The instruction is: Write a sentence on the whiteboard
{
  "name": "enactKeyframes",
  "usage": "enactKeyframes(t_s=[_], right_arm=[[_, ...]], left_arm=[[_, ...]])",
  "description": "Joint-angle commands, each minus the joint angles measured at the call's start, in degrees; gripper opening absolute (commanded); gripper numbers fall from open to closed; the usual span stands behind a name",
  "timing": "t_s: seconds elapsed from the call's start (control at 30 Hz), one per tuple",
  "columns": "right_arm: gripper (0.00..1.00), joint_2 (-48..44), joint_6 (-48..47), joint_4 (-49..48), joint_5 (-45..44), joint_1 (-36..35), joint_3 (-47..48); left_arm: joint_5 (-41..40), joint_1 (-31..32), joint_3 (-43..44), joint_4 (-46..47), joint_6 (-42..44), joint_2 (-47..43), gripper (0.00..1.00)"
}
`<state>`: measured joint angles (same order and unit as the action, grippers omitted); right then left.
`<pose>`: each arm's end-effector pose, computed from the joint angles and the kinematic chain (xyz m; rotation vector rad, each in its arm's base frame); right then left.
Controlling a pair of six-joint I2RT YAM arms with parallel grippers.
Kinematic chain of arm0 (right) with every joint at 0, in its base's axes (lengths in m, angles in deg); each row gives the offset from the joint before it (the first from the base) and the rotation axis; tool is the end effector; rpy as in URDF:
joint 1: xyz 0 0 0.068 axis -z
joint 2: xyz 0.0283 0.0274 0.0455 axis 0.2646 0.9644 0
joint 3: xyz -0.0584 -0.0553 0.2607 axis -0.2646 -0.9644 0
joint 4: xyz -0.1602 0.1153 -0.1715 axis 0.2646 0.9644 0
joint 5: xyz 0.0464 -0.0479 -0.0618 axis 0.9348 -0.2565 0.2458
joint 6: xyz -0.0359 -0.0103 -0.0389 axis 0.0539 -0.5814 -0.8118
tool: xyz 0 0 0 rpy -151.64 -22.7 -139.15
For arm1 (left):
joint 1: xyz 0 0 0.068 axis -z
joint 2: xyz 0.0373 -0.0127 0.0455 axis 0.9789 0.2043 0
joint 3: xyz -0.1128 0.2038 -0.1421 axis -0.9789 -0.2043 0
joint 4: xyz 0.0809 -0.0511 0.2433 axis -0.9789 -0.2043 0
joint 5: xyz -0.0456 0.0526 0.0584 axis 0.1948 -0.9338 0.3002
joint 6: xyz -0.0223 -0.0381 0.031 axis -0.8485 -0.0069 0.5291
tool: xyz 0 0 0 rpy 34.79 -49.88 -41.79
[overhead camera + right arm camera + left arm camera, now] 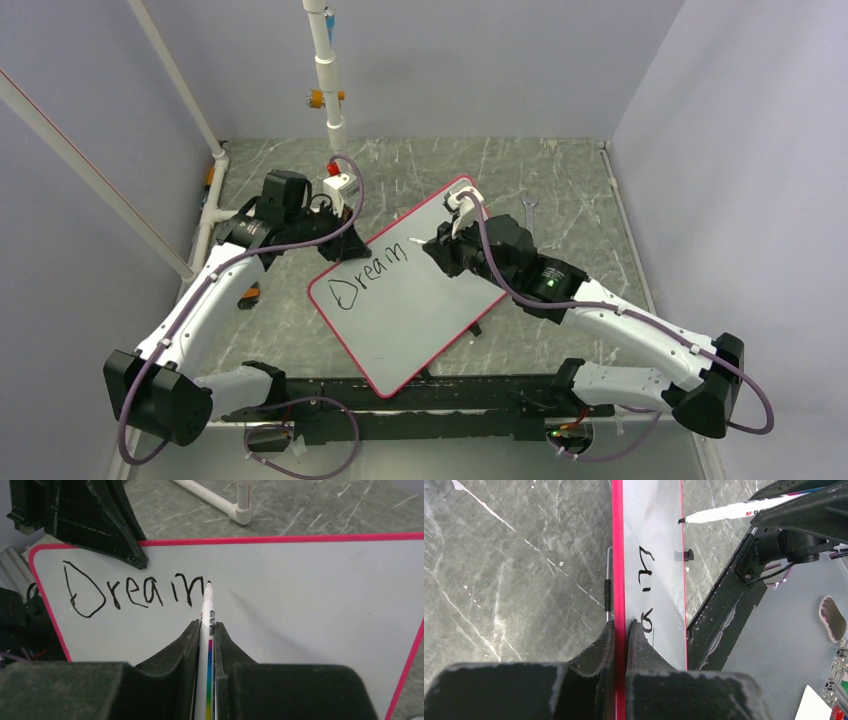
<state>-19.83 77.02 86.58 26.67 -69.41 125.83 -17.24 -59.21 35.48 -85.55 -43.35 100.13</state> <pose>0.1480 0.1974 0.3504 -0.6317 1.8090 0.6726 0.2217 -0.1001 0.3326 0.7258 2.1754 -0.9547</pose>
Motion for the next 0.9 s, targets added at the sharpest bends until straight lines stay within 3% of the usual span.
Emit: enactKeyframes(t_s=[0.0, 0.87], right_arm=[[0.00, 0.7, -1.8, -2.3, 0.6, 1.1, 2.9], [0.00, 3.6, -0.2, -4.8, 3.2, 5.0, 1.6]], left_arm=[[-5.8, 0.4, 0.2, 2.3, 5.4, -1.5, 0.00], [-6.0, 0.7, -0.1, 2.4, 5.2, -2.1, 0.00]])
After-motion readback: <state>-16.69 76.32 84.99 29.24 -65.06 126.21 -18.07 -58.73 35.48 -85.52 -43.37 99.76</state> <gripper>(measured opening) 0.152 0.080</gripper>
